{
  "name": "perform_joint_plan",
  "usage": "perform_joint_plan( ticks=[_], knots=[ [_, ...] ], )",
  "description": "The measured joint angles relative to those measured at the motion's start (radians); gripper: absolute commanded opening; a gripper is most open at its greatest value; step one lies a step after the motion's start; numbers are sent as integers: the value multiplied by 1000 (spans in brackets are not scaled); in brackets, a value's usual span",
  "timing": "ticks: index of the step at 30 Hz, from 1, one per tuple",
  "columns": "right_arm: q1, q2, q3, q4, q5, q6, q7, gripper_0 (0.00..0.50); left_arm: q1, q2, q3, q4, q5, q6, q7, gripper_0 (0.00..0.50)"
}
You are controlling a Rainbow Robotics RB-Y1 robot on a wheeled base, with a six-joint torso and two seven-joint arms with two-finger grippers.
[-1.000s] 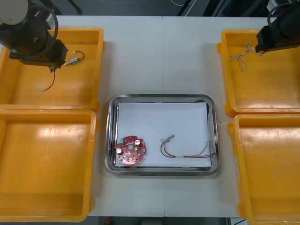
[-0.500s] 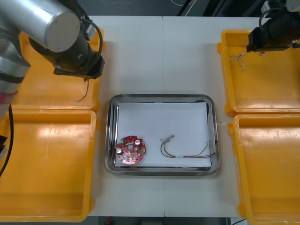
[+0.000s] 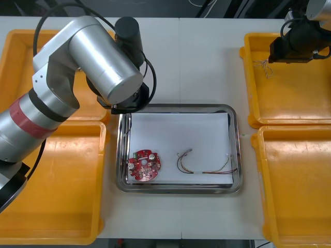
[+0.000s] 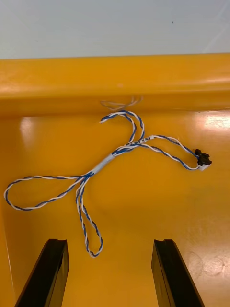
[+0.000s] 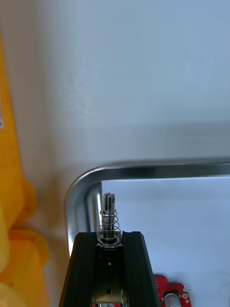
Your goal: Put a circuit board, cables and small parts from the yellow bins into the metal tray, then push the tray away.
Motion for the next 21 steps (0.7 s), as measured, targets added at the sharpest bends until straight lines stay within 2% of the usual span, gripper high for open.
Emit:
perform_joint_plan(
  ticks=[6, 13, 21],
  knots=[
    [-23, 8, -12, 71, 5, -61, 0, 500, 0, -11, -80, 29, -4, -47, 9, 0],
    [-24, 25, -31, 171, 11, -153, 0, 500, 9, -16, -139, 101, -22, -153, 20, 0],
    [-24, 43, -41, 207, 17, -165, -1, 500, 24, -24, -175, 126, -30, -180, 20, 0]
  ],
)
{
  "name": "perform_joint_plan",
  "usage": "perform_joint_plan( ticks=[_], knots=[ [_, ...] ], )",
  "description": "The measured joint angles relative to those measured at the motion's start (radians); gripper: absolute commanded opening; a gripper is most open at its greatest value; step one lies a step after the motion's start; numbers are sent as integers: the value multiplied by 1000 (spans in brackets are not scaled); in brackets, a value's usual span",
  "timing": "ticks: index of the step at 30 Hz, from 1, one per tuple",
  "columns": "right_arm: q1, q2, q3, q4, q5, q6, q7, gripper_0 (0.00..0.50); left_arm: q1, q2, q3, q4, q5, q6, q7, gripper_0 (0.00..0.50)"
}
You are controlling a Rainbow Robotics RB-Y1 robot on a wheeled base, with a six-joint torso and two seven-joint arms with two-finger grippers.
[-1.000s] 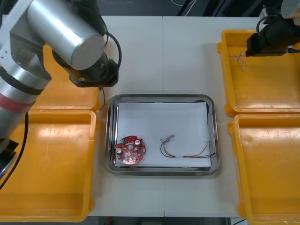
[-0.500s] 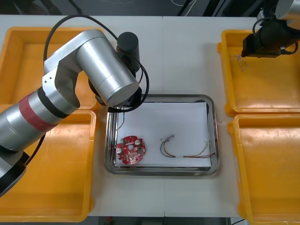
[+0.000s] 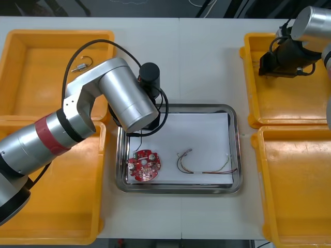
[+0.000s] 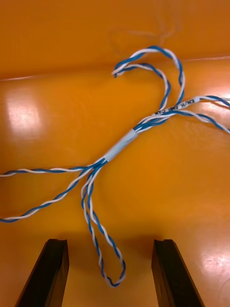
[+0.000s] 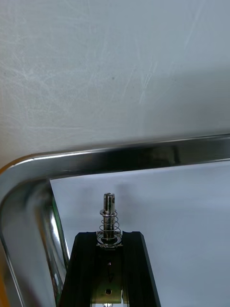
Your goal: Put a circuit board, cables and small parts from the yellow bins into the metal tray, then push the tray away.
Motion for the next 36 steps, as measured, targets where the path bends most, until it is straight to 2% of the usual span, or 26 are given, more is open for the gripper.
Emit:
perform_joint_plan(
  ticks=[3, 4, 5, 6, 7, 8, 9, 11, 25, 32, 36],
  knots=[
    [0, 6, 0, 0, 5, 0, -1, 500, 1, -1, -12, 0, -1, -8, 0, 7],
    [0, 8, 0, 0, 5, 0, -1, 500, 1, -1, -15, 0, -2, -9, 1, 73],
    [0, 9, 0, 0, 6, 0, -1, 500, 1, -1, -17, 0, -2, -11, 1, 300],
    [0, 10, 0, 0, 7, -1, -1, 500, 1, -1, -18, 1, -2, -12, 2, 300],
    [0, 11, 0, 0, 8, -1, -1, 338, 1, -1, -18, 1, -2, -12, 4, 500],
    [0, 11, 0, 0, 8, -1, -1, 126, 1, -2, -18, 1, -3, -12, 8, 500],
    [0, 11, 0, 0, 8, -1, -1, 43, 1, -2, -18, 1, -5, -12, 10, 500],
    [0, 11, 0, 0, 9, -1, -1, 0, 1, -2, -18, 1, -12, -13, 18, 500],
    [0, 6, 0, 0, 14, 11, 0, 0, 1, -2, -11, -41, -15, 11, 60, 500],
    [0, -34, 0, -12, 12, 119, 0, 0, -1, -2, 95, -119, 46, 126, 60, 500],
    [0, -67, 11, -53, -23, 215, 0, 0, -13, 13, 163, -157, 101, 184, 60, 500]
  ],
)
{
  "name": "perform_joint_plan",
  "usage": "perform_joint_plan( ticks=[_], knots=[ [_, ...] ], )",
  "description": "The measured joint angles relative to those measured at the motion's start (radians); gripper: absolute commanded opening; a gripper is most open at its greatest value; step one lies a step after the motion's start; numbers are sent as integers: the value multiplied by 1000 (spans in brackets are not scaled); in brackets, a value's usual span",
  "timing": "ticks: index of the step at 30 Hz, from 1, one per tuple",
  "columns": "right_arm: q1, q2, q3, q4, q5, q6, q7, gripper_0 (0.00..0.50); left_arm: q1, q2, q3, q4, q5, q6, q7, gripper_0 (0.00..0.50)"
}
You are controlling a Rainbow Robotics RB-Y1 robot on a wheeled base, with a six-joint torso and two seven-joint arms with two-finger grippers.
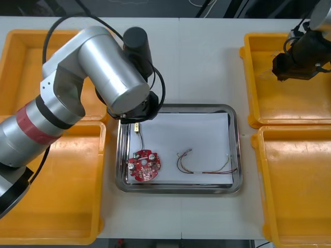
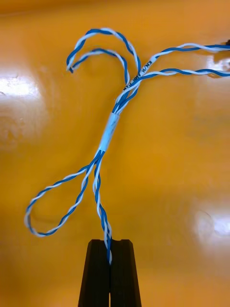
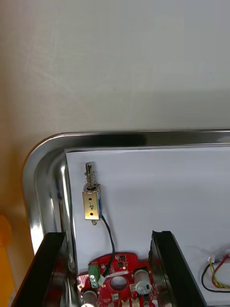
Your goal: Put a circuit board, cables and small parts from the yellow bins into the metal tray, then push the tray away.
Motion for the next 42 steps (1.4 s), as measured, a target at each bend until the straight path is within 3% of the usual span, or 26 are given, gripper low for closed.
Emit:
perform_joint_plan(
  ticks=[8, 14, 23, 32, 37, 42],
  knots=[
    [7, -46, 35, -113, -33, 169, 10, 0, -31, 95, 98, -11, 125, 23, -3, 500],
    [100, -49, 35, -359, -57, 299, 10, 0, -31, 178, 183, 3, 206, 27, -56, 500],
    [238, -50, 35, -582, -91, 384, 10, 0, -31, 250, 260, 101, 248, 27, -343, 500],
    [353, -50, 35, -719, -127, 393, 10, 0, -51, 265, 321, 252, 251, 3, -416, 500],
    [424, -50, 35, -828, -142, 393, 9, 0, -77, 266, 321, 339, 251, -37, -649, 500],
    [449, -50, 35, -849, -158, 394, 4, 0, -100, 267, 321, 420, 251, -80, -908, 500]
  ],
)
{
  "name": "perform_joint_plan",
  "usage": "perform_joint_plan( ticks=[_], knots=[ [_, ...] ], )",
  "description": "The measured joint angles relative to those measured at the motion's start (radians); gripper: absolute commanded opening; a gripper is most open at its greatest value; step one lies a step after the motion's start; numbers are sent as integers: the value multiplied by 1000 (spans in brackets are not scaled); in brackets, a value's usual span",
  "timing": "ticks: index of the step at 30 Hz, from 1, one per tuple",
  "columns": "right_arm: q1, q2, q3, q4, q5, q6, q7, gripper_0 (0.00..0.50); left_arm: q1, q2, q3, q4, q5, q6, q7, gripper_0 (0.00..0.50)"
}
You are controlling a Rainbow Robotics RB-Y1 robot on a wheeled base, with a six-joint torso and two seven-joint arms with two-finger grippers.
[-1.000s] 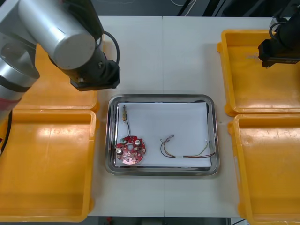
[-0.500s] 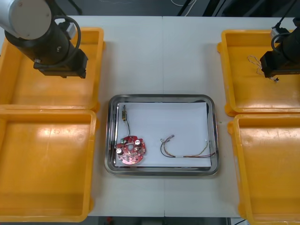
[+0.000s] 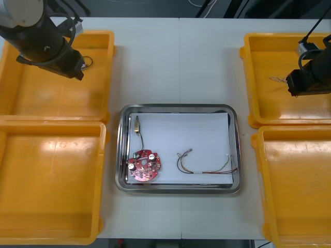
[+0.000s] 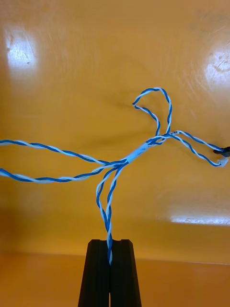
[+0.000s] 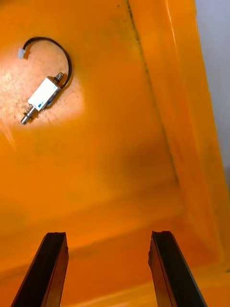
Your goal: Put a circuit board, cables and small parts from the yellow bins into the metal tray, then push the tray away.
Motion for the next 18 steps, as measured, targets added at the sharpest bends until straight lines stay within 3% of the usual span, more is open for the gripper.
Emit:
perform_joint_plan(
  ticks=[3, 5, 6, 7, 8, 9, 12, 18],
  knots=[
    [0, 0, 0, 0, -9, 0, 0, 0, -15, 0, 0, 49, 0, -30, -36, 500],
    [0, 0, 0, 0, -13, 0, -1, 120, -25, 0, 0, 75, 0, -47, -36, 500],
    [0, 0, 0, 0, -15, 0, -2, 120, -29, 0, 0, 86, -1, -57, -37, 500],
    [0, 0, 0, 0, -16, 0, -5, 277, -32, 0, 0, 97, -1, -66, -39, 500],
    [0, 0, 0, 0, -17, -1, -8, 302, -35, 0, 0, 107, -1, -76, -43, 500],
    [0, 0, 0, 0, -17, -1, -12, 403, -37, 0, 1, 119, -1, -89, -55, 500],
    [0, 0, 0, 0, -21, -1, -32, 500, -40, 0, 6, 160, -1, -135, -150, 500],
    [1, 0, 0, -1, -31, -1, -36, 500, -40, 1, 22, 254, 0, -220, -496, 500]
  ],
)
